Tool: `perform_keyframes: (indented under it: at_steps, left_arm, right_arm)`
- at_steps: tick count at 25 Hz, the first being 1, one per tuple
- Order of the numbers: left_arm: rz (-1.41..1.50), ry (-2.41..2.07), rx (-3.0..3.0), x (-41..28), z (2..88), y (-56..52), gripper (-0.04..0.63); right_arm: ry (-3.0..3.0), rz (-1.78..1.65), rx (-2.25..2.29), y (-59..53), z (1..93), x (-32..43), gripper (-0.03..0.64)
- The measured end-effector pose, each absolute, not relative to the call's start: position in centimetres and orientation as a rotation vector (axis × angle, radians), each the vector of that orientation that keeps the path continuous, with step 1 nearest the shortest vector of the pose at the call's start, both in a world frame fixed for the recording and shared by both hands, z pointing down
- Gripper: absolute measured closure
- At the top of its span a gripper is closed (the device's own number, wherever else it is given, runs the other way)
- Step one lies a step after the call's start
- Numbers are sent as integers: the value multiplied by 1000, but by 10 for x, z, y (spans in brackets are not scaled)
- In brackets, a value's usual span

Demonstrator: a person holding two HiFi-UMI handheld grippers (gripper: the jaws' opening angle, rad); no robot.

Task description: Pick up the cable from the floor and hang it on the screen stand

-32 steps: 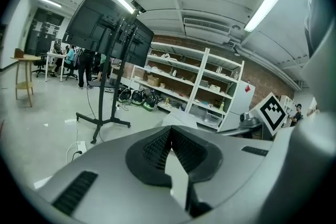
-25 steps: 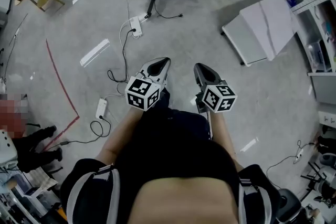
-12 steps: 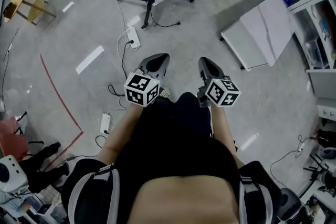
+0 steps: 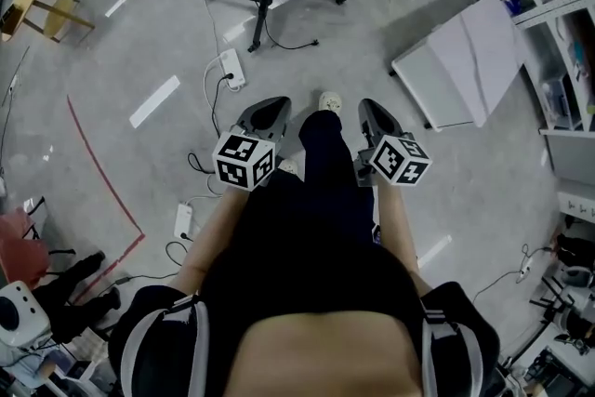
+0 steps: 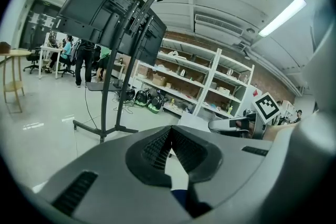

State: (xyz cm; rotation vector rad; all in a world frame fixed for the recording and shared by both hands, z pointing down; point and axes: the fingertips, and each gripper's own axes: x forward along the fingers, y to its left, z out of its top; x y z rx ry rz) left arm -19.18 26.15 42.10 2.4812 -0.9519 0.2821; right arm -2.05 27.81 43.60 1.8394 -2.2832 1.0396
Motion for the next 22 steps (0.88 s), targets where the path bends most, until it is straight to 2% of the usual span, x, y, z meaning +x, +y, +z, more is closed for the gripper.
perform_keyframes:
  at_steps: [22]
  left_arm:
    - [327,-969,2451,-71,428,52,588]
  right_arm:
    - [-2401,1108,1631,52,446,77,591]
